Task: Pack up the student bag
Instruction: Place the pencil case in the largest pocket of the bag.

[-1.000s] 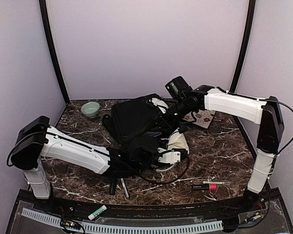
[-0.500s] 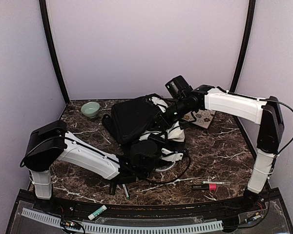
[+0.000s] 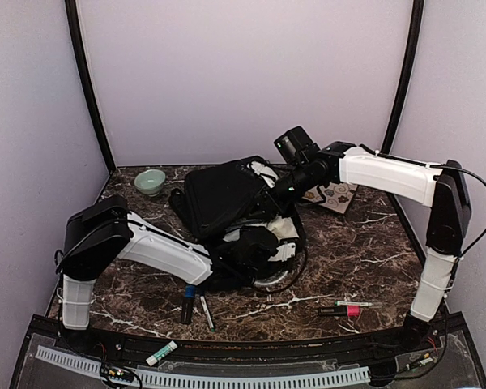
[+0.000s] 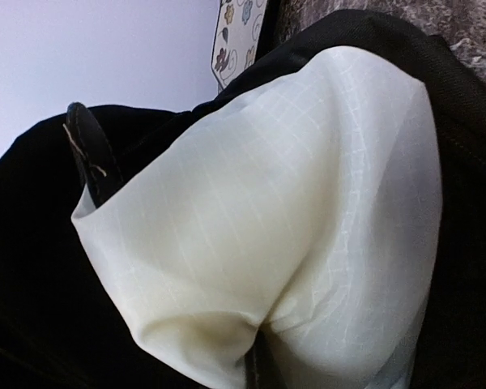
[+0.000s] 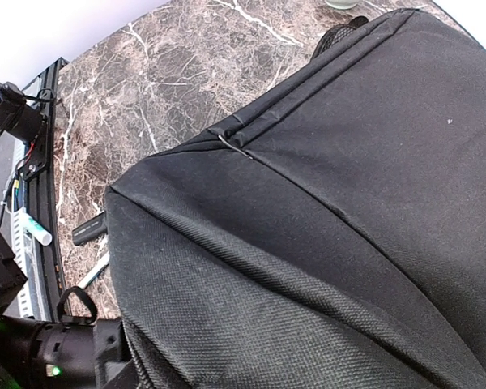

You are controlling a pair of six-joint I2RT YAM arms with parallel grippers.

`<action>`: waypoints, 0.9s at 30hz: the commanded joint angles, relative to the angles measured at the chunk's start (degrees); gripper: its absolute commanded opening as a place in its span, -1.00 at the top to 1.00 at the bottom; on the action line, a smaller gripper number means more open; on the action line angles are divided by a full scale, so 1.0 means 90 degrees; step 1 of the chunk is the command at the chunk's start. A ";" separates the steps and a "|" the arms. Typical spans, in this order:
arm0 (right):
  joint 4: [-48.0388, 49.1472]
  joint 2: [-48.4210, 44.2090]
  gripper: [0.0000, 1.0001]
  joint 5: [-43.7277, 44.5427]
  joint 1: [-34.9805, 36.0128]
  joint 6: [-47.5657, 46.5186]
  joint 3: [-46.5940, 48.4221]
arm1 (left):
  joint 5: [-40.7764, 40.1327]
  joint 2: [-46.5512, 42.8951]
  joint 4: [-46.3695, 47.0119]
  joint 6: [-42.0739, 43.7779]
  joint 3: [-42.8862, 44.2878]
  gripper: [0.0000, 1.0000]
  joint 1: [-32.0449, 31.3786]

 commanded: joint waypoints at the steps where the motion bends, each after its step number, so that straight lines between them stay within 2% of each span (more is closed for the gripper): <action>1: 0.0407 -0.0201 0.05 -0.0167 -0.0057 0.0036 -0.0039 | -0.0819 0.0366 -0.0628 -0.0596 0.0126 1.00 0.0293; 5: 0.0436 -0.0302 0.05 -0.0184 -0.0056 0.0047 -0.0111 | -0.1616 0.0287 0.0532 0.0322 0.0073 1.00 0.0380; 7: 0.0448 -0.0348 0.05 -0.0186 -0.0056 0.0051 -0.0123 | -0.1872 0.0266 0.1748 0.1521 -0.0091 1.00 0.0388; 8: 0.0447 -0.0361 0.05 -0.0181 -0.0056 0.0051 -0.0132 | -0.1874 0.0279 0.3134 0.2448 -0.0302 1.00 0.0388; 9: 0.0447 -0.0372 0.05 -0.0181 -0.0056 0.0051 -0.0133 | -0.1827 0.0321 0.3852 0.3177 -0.0412 1.00 0.0388; 11: 0.0456 -0.0381 0.05 -0.0199 -0.0056 0.0056 -0.0140 | -0.1734 0.0435 0.3972 0.3801 -0.0429 1.00 0.0388; 12: 0.0459 -0.0373 0.05 -0.0207 -0.0056 0.0052 -0.0136 | -0.1673 0.0495 0.3456 0.3575 -0.0372 1.00 0.0388; 13: 0.0448 -0.0363 0.05 -0.0210 -0.0056 0.0052 -0.0133 | -0.1552 0.0527 0.2310 0.2955 -0.0279 1.00 0.0388; 14: 0.0442 -0.0364 0.06 -0.0189 -0.0056 0.0043 -0.0138 | -0.1418 0.0572 0.1170 0.1945 -0.0094 1.00 0.0396; 16: 0.0437 -0.0385 0.06 -0.0167 -0.0056 0.0024 -0.0173 | -0.1145 0.0687 -0.0331 0.0743 0.0253 1.00 0.0399; 23: 0.0491 -0.0481 0.05 -0.0264 -0.0056 0.0050 -0.0250 | -0.0040 0.0863 -0.3345 -0.1845 0.1162 0.99 0.0356; 26: 0.0471 -0.0490 0.05 -0.0357 -0.0056 0.0051 -0.0239 | 0.0850 0.0843 -0.4713 -0.2912 0.1475 0.82 0.0286; 27: 0.0460 -0.0496 0.05 -0.0376 -0.0056 0.0043 -0.0245 | 0.1044 0.0831 -0.4882 -0.3104 0.1473 0.74 0.0267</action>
